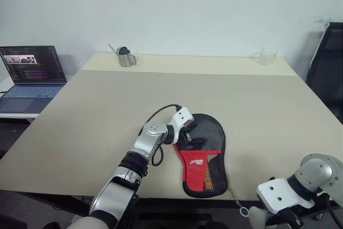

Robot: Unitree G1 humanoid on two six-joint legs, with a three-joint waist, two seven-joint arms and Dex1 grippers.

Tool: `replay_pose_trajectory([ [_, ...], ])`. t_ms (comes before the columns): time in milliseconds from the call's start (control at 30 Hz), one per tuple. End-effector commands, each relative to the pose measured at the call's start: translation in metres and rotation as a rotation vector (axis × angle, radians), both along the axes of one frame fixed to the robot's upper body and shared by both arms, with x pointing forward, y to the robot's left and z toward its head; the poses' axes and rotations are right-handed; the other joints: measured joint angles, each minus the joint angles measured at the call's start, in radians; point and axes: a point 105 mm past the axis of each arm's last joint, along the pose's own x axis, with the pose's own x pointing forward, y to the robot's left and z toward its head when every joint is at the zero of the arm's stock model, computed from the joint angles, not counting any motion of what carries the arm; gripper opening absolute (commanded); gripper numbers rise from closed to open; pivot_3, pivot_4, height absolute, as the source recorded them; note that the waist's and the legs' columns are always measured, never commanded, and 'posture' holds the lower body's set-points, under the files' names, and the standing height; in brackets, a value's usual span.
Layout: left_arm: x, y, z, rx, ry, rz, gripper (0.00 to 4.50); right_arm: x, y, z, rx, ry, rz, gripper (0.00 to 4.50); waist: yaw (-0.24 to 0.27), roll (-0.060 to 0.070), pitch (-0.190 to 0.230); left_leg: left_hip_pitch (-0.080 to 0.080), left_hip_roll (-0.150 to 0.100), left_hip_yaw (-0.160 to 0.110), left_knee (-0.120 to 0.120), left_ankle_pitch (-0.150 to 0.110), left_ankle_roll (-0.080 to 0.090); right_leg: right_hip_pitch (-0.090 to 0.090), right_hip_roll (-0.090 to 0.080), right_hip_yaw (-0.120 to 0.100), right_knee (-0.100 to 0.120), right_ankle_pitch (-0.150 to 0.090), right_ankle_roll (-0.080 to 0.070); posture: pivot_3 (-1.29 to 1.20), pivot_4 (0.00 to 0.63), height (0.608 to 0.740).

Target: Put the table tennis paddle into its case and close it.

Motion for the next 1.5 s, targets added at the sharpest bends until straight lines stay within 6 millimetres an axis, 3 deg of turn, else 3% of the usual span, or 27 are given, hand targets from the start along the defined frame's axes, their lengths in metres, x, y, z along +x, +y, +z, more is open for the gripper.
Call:
replay_pose_trajectory([
  [33, -0.003, 0.003, -0.014, 0.038, 0.033, 0.005, 4.42, -0.001, -0.004, -0.001, -0.025, 0.001, 0.010, 2.88, 0.000, 0.000, 0.000, 0.000, 0.000, 0.000, 0.000, 0.000, 0.000, 0.000, 0.000, 0.000, 0.000, 0.000, 0.000, 0.00, 0.150, 0.740],
  [167, -0.002, 0.004, -0.012, 0.024, 0.030, 0.016, 4.42, 0.002, -0.006, -0.001, -0.028, -0.010, 0.011, 4.29, 0.000, 0.000, 0.000, 0.000, 0.000, 0.000, 0.000, 0.000, 0.000, 0.000, 0.000, 0.000, 0.000, 0.000, 0.000, 0.00, 0.150, 0.740],
  [200, -0.002, 0.005, -0.012, 0.022, 0.030, 0.020, 4.42, 0.005, -0.007, -0.001, -0.028, -0.026, 0.007, 4.47, 0.000, 0.000, 0.000, 0.000, 0.000, 0.000, 0.000, 0.000, 0.000, 0.000, 0.000, 0.000, 0.000, 0.000, 0.000, 0.00, 0.150, 0.740],
  [367, -0.002, 0.010, -0.010, 0.007, 0.025, 0.042, 4.42, 0.031, -0.013, 0.011, -0.024, -0.114, -0.065, 4.47, -0.001, 0.000, 0.000, 0.002, 0.000, 0.001, 0.000, 0.000, 0.000, 0.001, 0.000, 0.001, 0.000, 0.000, 0.000, 0.00, 0.150, 0.740],
  [567, 0.001, 0.024, 0.006, -0.021, -0.008, 0.072, 4.42, 0.083, -0.016, 0.049, 0.115, -0.287, -0.236, 4.47, -0.008, 0.000, 0.000, 0.003, 0.001, 0.001, 0.000, 0.000, 0.000, 0.001, 0.000, 0.001, 0.001, 0.000, 0.000, 0.00, 0.150, 0.740],
  [733, 0.000, 0.038, 0.029, -0.074, -0.022, 0.092, 4.42, 0.129, -0.010, 0.087, 0.353, -0.453, -0.451, 4.47, -0.012, 0.000, 0.000, 0.003, 0.002, 0.001, -0.001, 0.000, 0.000, 0.000, 0.000, 0.001, 0.002, 0.001, 0.000, 0.00, 0.150, 0.740],
  [833, -0.005, 0.049, 0.045, -0.071, -0.060, 0.086, 4.42, 0.144, -0.013, 0.096, 0.413, -0.505, -0.522, 4.47, -0.009, 0.000, 0.000, 0.001, 0.001, 0.001, -0.001, 0.000, 0.000, -0.001, 0.000, 0.001, 0.002, 0.001, 0.000, 0.00, 0.150, 0.740],
  [1000, -0.015, 0.078, 0.079, -0.055, -0.122, 0.090, 4.42, 0.191, -0.024, 0.110, 0.475, -0.619, -0.732, 4.47, -0.016, 0.000, 0.000, 0.000, 0.001, 0.002, -0.001, 0.000, 0.000, -0.001, 0.000, 0.002, 0.002, 0.001, 0.000, 0.00, 0.150, 0.740],
  [1067, -0.019, 0.097, 0.091, -0.048, -0.138, 0.109, 4.42, 0.197, -0.029, 0.111, 0.463, -0.629, -0.755, 4.47, -0.016, 0.000, 0.000, 0.001, 0.001, 0.001, -0.001, 0.000, 0.000, -0.001, 0.000, 0.002, 0.002, 0.001, 0.000, 0.00, 0.150, 0.740],
  [1267, -0.038, 0.150, 0.121, -0.021, -0.135, 0.149, 4.42, 0.189, -0.025, 0.112, 0.474, -0.547, -0.712, 4.47, -0.017, 0.000, 0.001, 0.000, 0.002, 0.002, -0.004, 0.000, 0.000, -0.002, 0.000, 0.002, 0.001, 0.000, -0.001, 0.00, 0.150, 0.740],
  [1500, -0.063, 0.185, 0.157, -0.030, -0.167, 0.176, 4.42, 0.183, -0.030, 0.123, 0.436, -0.561, -0.674, 4.47, -0.024, 0.001, 0.001, 0.000, 0.002, 0.002, -0.003, 0.000, 0.000, -0.003, -0.002, 0.002, 0.002, 0.000, -0.001, 0.00, 0.150, 0.740],
])
